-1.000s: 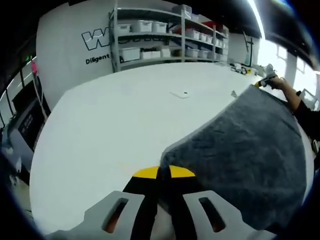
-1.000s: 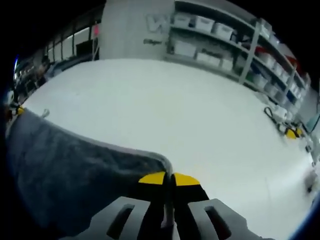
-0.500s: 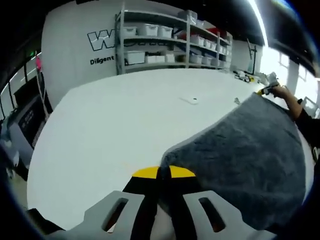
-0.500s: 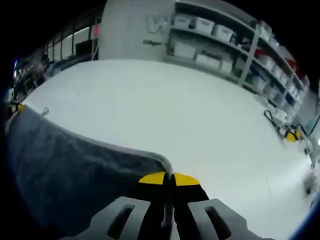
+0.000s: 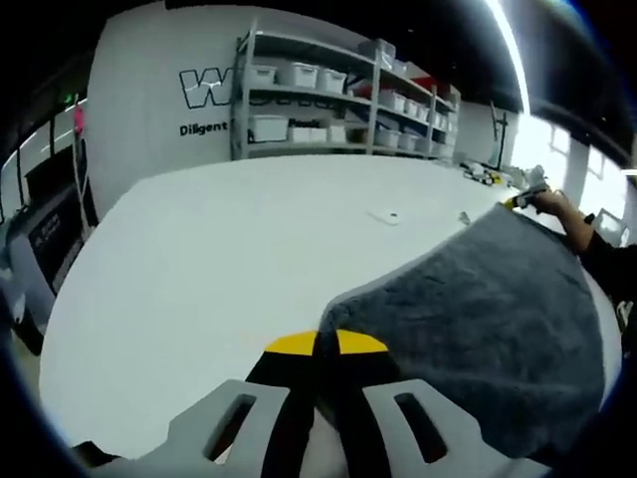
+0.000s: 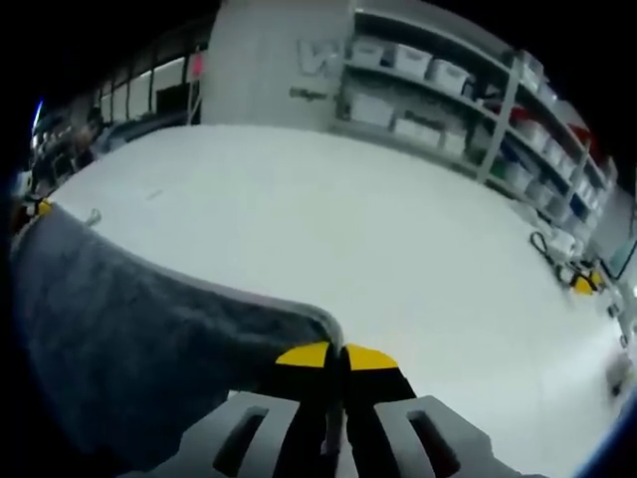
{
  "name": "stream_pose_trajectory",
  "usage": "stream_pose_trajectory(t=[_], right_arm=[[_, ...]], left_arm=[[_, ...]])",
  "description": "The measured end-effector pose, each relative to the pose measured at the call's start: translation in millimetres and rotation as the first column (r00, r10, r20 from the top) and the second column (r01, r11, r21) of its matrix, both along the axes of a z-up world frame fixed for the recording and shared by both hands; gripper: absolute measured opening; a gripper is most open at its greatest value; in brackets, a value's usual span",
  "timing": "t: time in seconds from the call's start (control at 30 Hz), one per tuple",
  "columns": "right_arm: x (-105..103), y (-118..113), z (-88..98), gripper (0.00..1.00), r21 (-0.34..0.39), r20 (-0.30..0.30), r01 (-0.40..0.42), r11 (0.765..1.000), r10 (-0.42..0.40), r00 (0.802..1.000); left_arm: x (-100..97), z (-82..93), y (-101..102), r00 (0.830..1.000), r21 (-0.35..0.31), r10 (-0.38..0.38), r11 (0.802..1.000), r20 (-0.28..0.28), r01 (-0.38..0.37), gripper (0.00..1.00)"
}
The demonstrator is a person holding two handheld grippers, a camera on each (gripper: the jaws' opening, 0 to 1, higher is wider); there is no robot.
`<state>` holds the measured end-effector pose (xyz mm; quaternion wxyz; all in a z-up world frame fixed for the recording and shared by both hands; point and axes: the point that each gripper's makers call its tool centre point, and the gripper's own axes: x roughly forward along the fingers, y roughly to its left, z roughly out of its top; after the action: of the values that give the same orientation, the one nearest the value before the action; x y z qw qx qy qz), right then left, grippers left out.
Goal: Open the folded towel by lifting each exposed corner and separating the folded layers until the towel lies flat within the target outline without major curled edges
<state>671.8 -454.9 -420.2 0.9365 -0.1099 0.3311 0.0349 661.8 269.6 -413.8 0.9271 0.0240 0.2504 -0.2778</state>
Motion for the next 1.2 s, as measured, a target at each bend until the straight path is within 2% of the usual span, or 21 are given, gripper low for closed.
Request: stream_pose_trajectory(t=[0.17,0.43,1.07,1.2], right_arm=[[8.0,2.4,0.3,0.00,0.012,0.011,-0.002,1.000,0.002,1.000],[11.6,2.9,0.9,0.00,0.016,0.027,-0.012,1.000,0.011,1.000],[31.3,5.5,-0.3,0.00,-0.012,0.037,-0.003,1.000,0.004,0.999],[32.6,4.8,-0.4,0.00,0.001,0.044,0.002,1.000,-0.002,0.999]], left_arm=[[7.7,0.5,3.7,0.999,0.001,0.032,0.999,0.006,-0.032,0.03],[16.6,0.3,3.1,0.999,0.041,0.041,0.998,0.010,-0.042,0.03],[32.2,-0.5,6.3,0.998,0.033,0.054,0.998,0.025,-0.054,0.03],[35.9,-0.6,6.4,0.999,0.027,0.048,0.998,0.024,-0.048,0.02]])
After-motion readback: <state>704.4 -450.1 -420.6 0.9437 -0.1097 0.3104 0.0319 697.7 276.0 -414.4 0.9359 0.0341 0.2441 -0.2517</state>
